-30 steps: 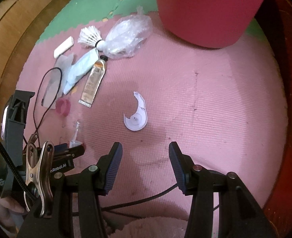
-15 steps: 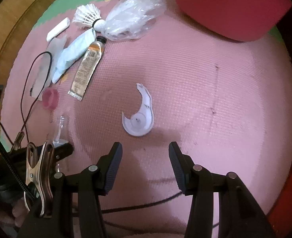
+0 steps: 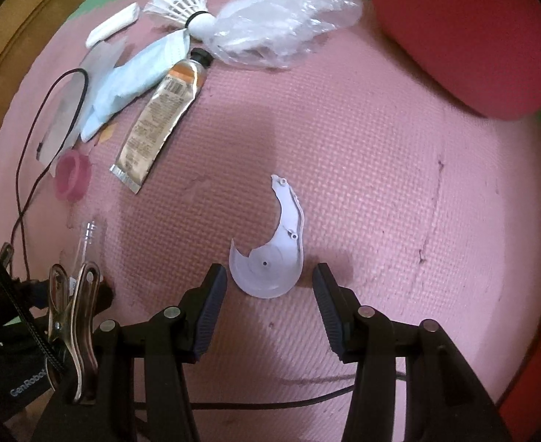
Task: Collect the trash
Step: 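Close the left tool on the clear plastic bottle neck, then close the right tool on the white curved plastic piece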
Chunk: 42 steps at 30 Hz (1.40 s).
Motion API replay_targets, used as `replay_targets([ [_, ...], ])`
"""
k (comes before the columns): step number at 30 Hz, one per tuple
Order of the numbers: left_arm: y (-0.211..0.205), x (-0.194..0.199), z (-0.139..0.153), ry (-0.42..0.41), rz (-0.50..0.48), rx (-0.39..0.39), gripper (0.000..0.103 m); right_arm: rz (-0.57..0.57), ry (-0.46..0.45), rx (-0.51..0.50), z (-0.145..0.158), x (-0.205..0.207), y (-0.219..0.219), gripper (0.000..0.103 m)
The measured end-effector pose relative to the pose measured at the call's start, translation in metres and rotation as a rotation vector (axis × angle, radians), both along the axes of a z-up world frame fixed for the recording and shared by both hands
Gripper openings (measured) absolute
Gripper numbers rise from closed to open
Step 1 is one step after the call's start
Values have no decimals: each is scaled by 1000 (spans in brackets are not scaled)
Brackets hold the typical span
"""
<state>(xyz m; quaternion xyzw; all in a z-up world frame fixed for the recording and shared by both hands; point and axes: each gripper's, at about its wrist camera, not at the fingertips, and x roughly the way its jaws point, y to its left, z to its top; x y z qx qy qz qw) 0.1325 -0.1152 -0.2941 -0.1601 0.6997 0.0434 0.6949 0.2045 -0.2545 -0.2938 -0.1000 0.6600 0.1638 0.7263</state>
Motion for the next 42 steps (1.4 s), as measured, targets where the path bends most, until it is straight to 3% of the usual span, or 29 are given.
replay_targets([
  [8,2,1,0,-1,4,-6,35,-1,-18,-1,-1,-2,13,50],
  [20,5,1,0,0,2,-9,35,-10,-36,38,-2,-4,-8,50],
  [35,7,1,0,-1,-1,-11,35,44,-71,-17,0,-23,-1,50],
  [39,4,3,0,2,-10,-1,35,51,-82,-24,2,-29,3,42],
  [42,0,5,0,6,-4,-1,34,47,-70,-22,1,-25,5,41],
])
